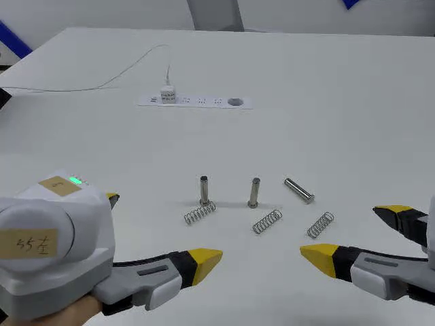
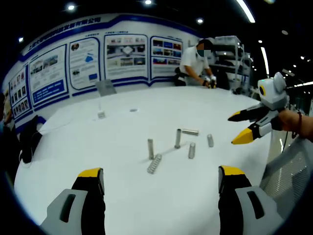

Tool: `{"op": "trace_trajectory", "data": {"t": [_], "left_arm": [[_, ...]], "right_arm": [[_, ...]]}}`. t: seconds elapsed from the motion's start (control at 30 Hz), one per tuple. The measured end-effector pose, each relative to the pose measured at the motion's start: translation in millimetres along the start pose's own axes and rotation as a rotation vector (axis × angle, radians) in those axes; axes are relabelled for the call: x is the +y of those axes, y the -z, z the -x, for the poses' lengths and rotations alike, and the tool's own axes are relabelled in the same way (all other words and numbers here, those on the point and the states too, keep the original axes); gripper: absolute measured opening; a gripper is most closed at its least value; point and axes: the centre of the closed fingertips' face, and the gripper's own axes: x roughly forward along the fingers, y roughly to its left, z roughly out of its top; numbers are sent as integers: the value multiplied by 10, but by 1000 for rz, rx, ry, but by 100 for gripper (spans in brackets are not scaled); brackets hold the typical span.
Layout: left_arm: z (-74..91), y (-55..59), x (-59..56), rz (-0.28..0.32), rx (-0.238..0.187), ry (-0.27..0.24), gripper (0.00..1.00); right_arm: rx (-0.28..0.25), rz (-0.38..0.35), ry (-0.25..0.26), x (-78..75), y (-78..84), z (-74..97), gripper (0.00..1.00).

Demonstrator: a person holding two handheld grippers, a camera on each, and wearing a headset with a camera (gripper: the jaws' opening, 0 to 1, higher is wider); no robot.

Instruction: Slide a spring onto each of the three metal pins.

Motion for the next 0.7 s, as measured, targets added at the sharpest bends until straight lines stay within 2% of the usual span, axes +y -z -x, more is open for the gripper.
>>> {"op": "trace_trajectory", "data": {"t": [0.33,0.7], "left_arm": [[10,-13,-3,2,-4,2,98],[20,-12,2,9,-2,2,97]], "right_arm": [[21,1,-20,-77,-118,-124,64],[43,-2,-40,-217,-281,-403,58]]}}
